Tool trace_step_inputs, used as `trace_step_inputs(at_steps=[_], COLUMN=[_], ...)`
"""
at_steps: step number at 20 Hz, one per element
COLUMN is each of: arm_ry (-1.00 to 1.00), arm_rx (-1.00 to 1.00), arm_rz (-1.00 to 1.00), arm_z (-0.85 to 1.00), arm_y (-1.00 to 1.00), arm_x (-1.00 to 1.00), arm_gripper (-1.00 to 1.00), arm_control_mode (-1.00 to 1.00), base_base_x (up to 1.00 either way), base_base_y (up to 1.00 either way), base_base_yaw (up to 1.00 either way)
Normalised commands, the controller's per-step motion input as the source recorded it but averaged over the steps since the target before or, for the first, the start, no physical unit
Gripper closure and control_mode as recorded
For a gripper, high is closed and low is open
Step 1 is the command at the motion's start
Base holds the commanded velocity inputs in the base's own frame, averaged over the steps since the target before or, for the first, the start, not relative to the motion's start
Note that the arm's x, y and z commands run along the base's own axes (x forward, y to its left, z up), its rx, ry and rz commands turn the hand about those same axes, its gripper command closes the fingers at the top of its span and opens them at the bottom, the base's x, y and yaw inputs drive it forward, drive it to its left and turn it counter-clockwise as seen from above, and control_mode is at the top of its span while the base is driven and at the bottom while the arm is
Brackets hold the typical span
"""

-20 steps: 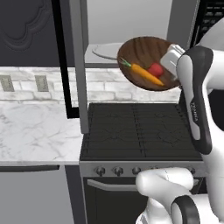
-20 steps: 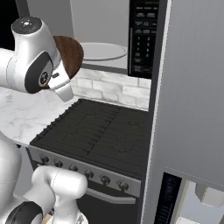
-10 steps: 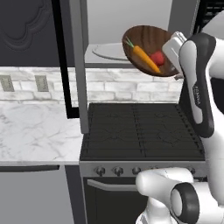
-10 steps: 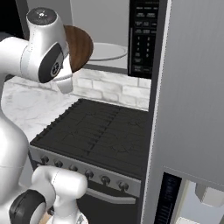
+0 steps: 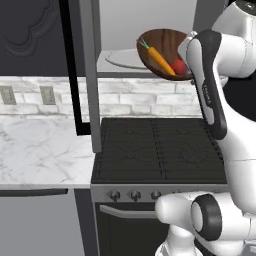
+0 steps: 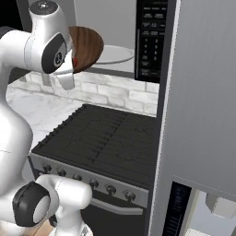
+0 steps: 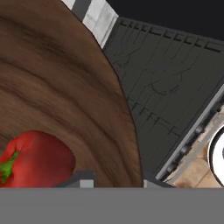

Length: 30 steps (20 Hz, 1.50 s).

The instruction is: Place the bowl containing the bell pepper and carrot in the microwave. Close the microwave door and press the start button to microwave the meal.

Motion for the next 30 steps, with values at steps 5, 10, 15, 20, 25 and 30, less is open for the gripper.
trace_step_inputs(at_steps=[5, 10, 15, 20, 25, 30], arm_ry=[0.07, 0.03, 0.00, 0.00, 0.00, 0.00], arm_rx=[0.00, 0.00, 0.00, 0.00, 0.00, 0.00], arm_rz=[-0.01, -0.02, -0.03, -0.04, -0.04, -0.04], arm_z=[0.00, 0.00, 0.00, 0.00, -0.05, -0.06], arm_y=[0.03, 0.04, 0.03, 0.02, 0.01, 0.02], arm_x=[0.43, 0.46, 0.48, 0.53, 0.57, 0.56], arm_gripper=[1.00, 1.00, 1.00, 1.00, 1.00, 1.00], arm_control_mode=[-1.00, -1.00, -1.00, -1.00, -1.00, -1.00], base_base_x=[0.00, 0.00, 0.00, 0.00, 0.00, 0.00], base_base_y=[0.00, 0.00, 0.00, 0.00, 0.00, 0.00], base_base_yaw=[0.00, 0.00, 0.00, 0.00, 0.00, 0.00])
